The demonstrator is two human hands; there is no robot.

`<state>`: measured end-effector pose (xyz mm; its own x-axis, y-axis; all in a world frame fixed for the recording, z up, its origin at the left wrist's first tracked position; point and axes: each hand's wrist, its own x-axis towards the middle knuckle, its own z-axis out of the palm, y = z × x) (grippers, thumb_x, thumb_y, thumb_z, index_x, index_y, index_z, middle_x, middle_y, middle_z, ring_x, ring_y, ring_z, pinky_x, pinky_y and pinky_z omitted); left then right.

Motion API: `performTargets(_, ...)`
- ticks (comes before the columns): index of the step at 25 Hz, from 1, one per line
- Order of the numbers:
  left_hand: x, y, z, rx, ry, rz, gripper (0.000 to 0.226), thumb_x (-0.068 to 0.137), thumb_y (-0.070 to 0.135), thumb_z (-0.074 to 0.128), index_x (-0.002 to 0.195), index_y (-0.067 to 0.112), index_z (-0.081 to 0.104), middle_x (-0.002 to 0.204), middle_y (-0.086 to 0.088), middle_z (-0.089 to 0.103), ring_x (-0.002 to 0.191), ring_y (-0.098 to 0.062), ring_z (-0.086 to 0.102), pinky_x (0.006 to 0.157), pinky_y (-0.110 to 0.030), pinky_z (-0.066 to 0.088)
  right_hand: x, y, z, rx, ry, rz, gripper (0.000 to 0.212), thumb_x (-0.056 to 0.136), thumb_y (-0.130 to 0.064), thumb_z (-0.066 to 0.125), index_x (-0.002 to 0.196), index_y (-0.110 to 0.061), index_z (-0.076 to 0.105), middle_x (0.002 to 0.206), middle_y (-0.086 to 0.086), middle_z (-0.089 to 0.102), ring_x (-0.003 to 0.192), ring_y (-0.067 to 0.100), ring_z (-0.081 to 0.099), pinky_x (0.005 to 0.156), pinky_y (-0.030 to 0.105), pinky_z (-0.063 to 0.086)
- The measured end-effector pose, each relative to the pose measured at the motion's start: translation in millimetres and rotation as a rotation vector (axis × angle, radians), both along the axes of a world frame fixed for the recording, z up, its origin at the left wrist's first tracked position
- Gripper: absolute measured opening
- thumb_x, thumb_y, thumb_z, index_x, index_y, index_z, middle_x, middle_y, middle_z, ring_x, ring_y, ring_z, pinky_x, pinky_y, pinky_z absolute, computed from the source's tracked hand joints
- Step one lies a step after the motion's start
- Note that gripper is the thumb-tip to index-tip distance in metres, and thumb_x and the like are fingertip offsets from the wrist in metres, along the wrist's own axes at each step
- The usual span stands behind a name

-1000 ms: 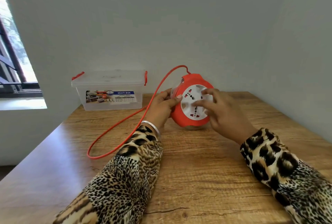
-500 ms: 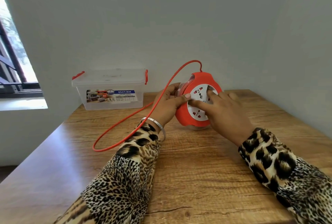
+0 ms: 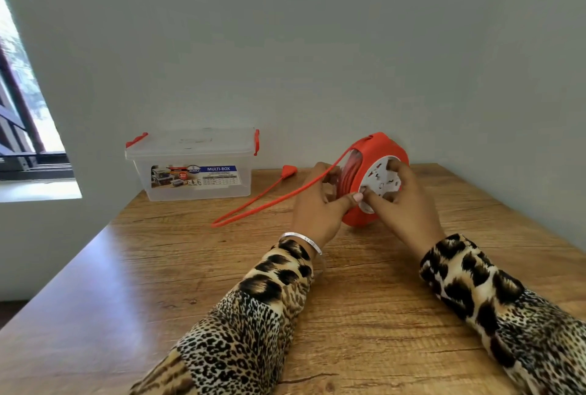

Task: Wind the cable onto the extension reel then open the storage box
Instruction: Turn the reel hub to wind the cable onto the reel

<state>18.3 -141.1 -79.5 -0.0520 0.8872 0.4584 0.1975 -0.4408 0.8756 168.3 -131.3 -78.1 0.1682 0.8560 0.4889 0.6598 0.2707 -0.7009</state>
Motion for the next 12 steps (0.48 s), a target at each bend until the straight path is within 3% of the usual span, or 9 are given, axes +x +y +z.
performTargets(2, 2, 3, -2, 0.019, 0.018, -0.006, 0.040, 0.064, 0.030, 0.079, 0.089, 0.048, 0.053, 0.100, 0.006, 0.066, 0.091, -0.026, 0.067, 0.078, -0.053, 0.056, 0, 7, 0, -0.117, 0.338, 0.068, 0.069, 0.074, -0.053, 0.069, 0.132, -0.027, 0.043, 0.120, 0.000, 0.061, 0.093, 0.023, 0.064, 0.068, 0.032, 0.053)
performTargets(3, 3, 4, -4, 0.026, 0.017, -0.022, 0.041, 0.063, 0.028, 0.079, 0.088, 0.048, 0.052, 0.101, 0.004, 0.066, 0.089, -0.028, 0.068, 0.076, -0.054, 0.056, -1, 8, 2, -0.202, 0.508, 0.108, 0.068, 0.076, -0.052, 0.068, 0.132, -0.025, 0.043, 0.120, 0.005, 0.062, 0.085, 0.022, 0.065, 0.057, 0.027, 0.051)
performTargets(5, 5, 5, -6, 0.038, 0.020, -0.039, 0.042, 0.063, 0.026, 0.079, 0.088, 0.045, 0.052, 0.103, 0.003, 0.066, 0.090, -0.028, 0.068, 0.075, -0.054, 0.057, 1, 7, 5, -0.361, 0.725, 0.196, 0.057, 0.081, -0.050, 0.064, 0.127, -0.022, 0.047, 0.102, 0.010, 0.068, 0.054, 0.012, 0.053, 0.035, 0.019, 0.034)
performTargets(9, 5, 10, -10, 0.050, 0.033, -0.025, 0.039, 0.067, 0.024, 0.078, 0.089, 0.043, 0.051, 0.102, 0.005, 0.064, 0.091, -0.024, 0.066, 0.076, -0.049, 0.058, 6, 7, 7, -0.435, 0.887, 0.309, 0.029, 0.087, -0.045, 0.061, 0.103, -0.023, 0.049, 0.085, 0.010, 0.065, 0.036, 0.005, 0.032, 0.036, 0.019, 0.020)
performTargets(12, 1, 13, -9, 0.010, -0.074, -0.017, 0.036, 0.070, 0.028, 0.078, 0.097, 0.032, 0.056, 0.095, -0.003, 0.065, 0.082, -0.023, 0.063, 0.071, -0.040, 0.057, 2, 1, 10, -0.435, 0.845, 0.352, 0.027, 0.089, -0.035, 0.061, 0.109, -0.018, 0.052, 0.094, 0.013, 0.072, 0.035, 0.005, 0.035, 0.036, 0.019, 0.024)
